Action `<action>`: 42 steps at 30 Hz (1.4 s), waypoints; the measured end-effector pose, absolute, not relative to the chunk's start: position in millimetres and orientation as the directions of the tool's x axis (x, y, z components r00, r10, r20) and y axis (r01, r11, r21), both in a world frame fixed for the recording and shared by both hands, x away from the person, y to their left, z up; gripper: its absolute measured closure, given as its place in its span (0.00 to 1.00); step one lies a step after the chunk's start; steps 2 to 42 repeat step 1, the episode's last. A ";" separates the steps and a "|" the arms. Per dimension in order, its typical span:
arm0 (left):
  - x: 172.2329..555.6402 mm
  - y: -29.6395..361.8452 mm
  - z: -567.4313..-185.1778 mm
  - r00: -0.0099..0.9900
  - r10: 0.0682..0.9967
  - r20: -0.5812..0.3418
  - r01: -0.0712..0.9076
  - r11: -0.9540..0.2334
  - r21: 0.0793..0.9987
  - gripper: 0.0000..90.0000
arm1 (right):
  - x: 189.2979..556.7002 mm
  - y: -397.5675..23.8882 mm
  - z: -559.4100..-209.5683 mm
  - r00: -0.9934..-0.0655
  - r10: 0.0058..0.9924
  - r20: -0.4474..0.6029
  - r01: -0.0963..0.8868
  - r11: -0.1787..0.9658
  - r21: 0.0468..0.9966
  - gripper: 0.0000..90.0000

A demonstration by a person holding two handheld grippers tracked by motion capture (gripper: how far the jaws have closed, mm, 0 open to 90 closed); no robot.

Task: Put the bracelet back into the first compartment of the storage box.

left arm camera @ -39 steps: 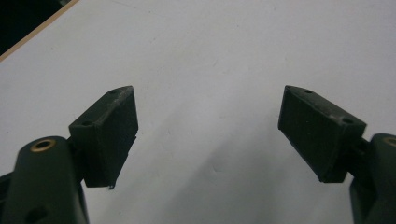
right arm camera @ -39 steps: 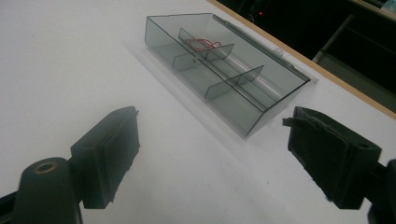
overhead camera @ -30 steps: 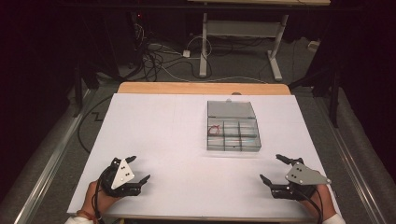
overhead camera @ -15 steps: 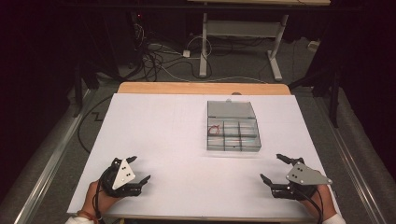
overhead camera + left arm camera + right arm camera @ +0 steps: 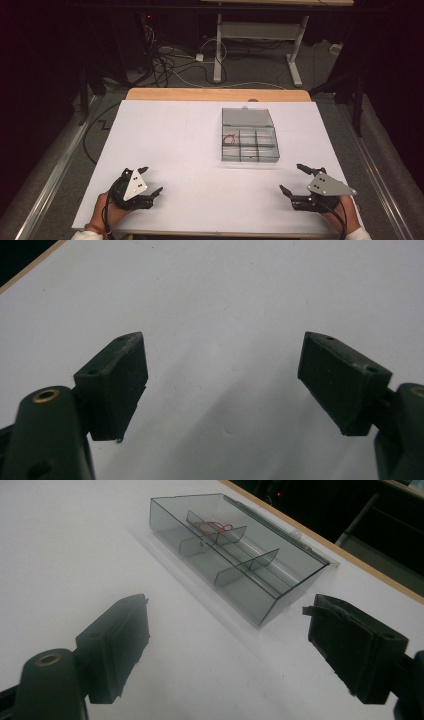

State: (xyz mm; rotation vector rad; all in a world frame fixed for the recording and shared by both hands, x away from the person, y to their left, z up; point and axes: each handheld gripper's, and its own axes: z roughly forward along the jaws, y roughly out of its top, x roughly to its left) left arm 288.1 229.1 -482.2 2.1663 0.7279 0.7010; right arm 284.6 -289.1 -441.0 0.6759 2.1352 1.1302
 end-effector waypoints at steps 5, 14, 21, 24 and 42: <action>288.2 229.1 -482.2 0.687 0.683 0.247 0.279 -0.562 0.779 0.21 | 284.9 -288.8 -441.1 -0.675 0.682 -0.282 0.150 0.501 0.852 0.20; 288.2 229.1 -482.2 0.687 0.683 0.247 0.279 -0.562 0.779 0.21 | 284.9 -288.8 -441.1 -0.675 0.682 -0.282 0.150 0.501 0.852 0.20; 288.2 229.1 -482.2 0.687 0.683 0.247 0.279 -0.562 0.779 0.21 | 284.9 -288.8 -441.1 -0.675 0.682 -0.282 0.150 0.501 0.852 0.20; 288.2 229.1 -482.2 0.687 0.683 0.247 0.279 -0.562 0.779 0.21 | 284.9 -288.8 -441.1 -0.675 0.682 -0.282 0.150 0.501 0.852 0.20; 288.2 229.1 -482.2 0.687 0.683 0.247 0.279 -0.562 0.779 0.21 | 284.9 -288.8 -441.1 -0.675 0.682 -0.282 0.150 0.501 0.852 0.20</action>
